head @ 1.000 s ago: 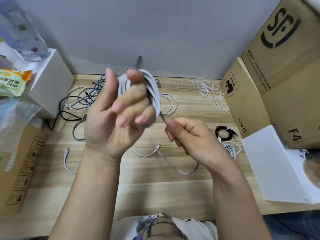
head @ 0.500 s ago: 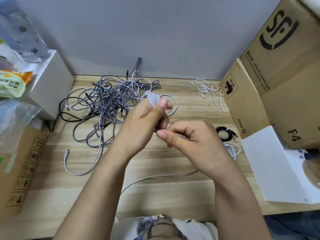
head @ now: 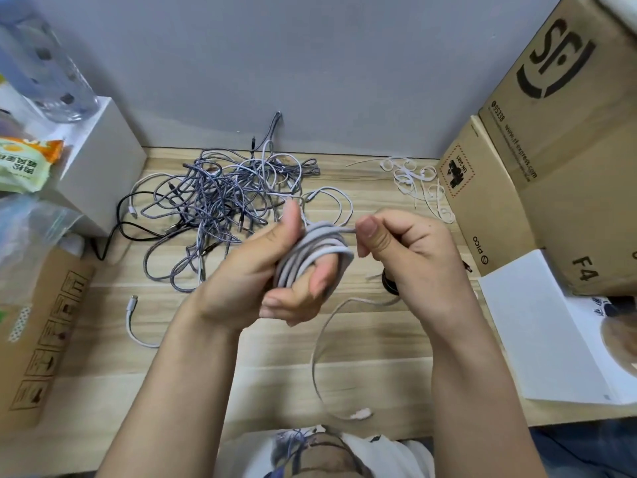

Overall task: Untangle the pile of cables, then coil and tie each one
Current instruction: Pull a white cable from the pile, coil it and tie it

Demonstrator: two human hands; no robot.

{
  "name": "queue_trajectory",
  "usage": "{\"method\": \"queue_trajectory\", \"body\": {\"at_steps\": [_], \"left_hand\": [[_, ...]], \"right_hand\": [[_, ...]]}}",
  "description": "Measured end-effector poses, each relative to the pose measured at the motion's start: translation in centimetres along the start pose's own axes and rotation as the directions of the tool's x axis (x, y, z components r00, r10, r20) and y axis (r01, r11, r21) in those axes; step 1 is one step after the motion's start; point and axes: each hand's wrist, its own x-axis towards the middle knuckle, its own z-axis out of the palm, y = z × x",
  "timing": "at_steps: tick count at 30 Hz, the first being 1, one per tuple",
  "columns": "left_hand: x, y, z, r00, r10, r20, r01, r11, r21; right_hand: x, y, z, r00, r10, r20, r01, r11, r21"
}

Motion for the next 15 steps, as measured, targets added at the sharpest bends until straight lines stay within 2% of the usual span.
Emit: {"method": "queue_trajectory", "body": {"at_steps": [3,7,11,13,15], "left_hand": [[0.0,0.5,0.1,0.988,0.1,0.118,-0.08,0.983,-0.164],[0.4,1.2,0.3,0.975,0.214,0.066,-0.187,0.94,-0.287],[1.0,1.7,0.3,0.939,0.317,-0.13,-0.342,0.841,-0.419],[1.4,1.6,0.3,0.896,0.332,-0.294,-0.419,0.851,-0.317],[1.9,1.4,0.4,0.815,0.318,-0.485,-0.425,0.897,-0.124]], "right_hand": [[0.1,0.3,0.1,1.0,-0.009,0.02,0.009,1.0,0.017],[0.2,1.3,0.4,0.997,0.034,0.064,-0.033,0.999,-0.015],[0.1,2.2,0.9,0.982,0.083,0.172,-0.043,0.973,-0.226],[-0.1,2.2,1.2,0.966,0.124,0.228,-0.052,0.953,-0.299],[-0.2,2.1,1.3,0.954,0.134,0.268,-0.025,0.927,-0.375]]}}
